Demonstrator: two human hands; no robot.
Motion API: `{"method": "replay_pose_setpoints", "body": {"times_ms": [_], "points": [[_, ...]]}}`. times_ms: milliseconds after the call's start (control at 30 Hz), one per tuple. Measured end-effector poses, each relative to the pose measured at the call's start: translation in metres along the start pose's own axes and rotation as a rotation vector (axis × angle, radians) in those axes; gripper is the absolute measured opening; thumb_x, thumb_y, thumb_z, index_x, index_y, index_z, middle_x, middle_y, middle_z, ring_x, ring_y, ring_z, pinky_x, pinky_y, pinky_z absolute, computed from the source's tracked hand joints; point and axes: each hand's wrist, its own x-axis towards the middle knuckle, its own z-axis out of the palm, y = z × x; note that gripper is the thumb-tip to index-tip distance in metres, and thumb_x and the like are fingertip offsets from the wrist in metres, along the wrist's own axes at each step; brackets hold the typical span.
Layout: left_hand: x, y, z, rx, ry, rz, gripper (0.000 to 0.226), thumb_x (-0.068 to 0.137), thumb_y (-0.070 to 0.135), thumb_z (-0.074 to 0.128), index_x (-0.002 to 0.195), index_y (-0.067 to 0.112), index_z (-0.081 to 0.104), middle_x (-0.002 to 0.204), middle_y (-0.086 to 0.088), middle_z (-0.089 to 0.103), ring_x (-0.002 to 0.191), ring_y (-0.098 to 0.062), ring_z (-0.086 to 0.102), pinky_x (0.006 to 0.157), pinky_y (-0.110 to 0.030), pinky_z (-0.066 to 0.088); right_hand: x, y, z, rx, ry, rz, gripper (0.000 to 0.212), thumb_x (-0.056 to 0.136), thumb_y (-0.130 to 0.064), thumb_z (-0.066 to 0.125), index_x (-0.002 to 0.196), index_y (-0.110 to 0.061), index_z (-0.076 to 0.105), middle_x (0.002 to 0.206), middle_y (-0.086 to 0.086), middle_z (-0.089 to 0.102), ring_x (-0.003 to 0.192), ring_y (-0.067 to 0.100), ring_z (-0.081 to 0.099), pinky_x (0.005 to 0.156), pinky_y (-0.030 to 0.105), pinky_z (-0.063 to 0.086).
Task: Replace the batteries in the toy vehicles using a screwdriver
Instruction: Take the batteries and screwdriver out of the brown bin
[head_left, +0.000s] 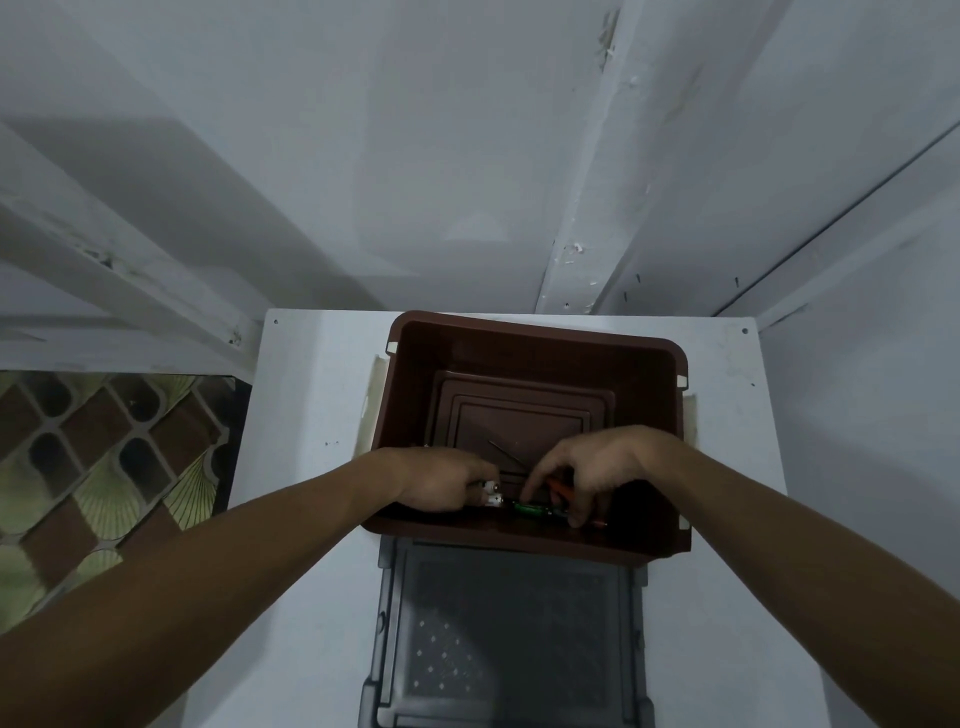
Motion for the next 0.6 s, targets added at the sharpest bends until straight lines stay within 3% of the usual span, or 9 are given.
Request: {"method": "replay_pose_setpoints", "body": {"times_ms": [133,233,433,600], "points": [[0.0007,-0.0015,-0.0019,0.054,0.01,0.01,0.023,0.102,0.028,0.045,0.114,0.013,0.057,0.115,-0.007,0.058,0.108,-0.023,0.05,0.095,-0.04,0.043,-0.0006,-0.0031,0.0016,-0.041,-0.008,0.008,0.064,0.084,0.002,0.069,0.135,-0.034,0.056,0.131,0.002,0.046,0.103,0.021,0.054,0.079,0.032,0.059],[0.0028,-0.0027,-0.0038,0.023,0.006,0.017,0.021,0.102,0.028,0.046,0.112,0.014,0.057,0.107,-0.004,0.057,0.1,-0.023,0.054,0.089,-0.039,0.045,-0.0003,-0.0045,0.0013,-0.051,-0.019,0.011,0.061,0.085,-0.002,0.069,0.135,-0.035,0.055,0.132,0.003,0.048,0.104,0.022,0.055,0.083,0.036,0.059],[0.0076,-0.0071,0.0012,0.047,-0.042,-0.02,0.018,0.102,0.03,0.045,0.111,0.018,0.055,0.104,-0.007,0.059,0.093,-0.025,0.057,0.084,-0.043,0.046,0.0026,-0.0026,0.0008,-0.097,0.025,-0.055,0.039,0.09,-0.023,0.068,0.127,-0.027,0.059,0.103,-0.014,0.05,0.091,0.008,0.052,0.07,0.021,0.05],[0.0088,-0.0083,0.0004,0.02,-0.052,-0.022,0.019,0.102,0.029,0.045,0.113,0.016,0.054,0.107,-0.01,0.06,0.097,-0.028,0.057,0.085,-0.043,0.046,0.0077,0.0007,0.0036,-0.147,0.066,-0.097,0.032,0.087,-0.027,0.07,0.118,-0.022,0.063,0.111,-0.003,0.057,0.099,0.016,0.055,0.08,0.029,0.049]]}}
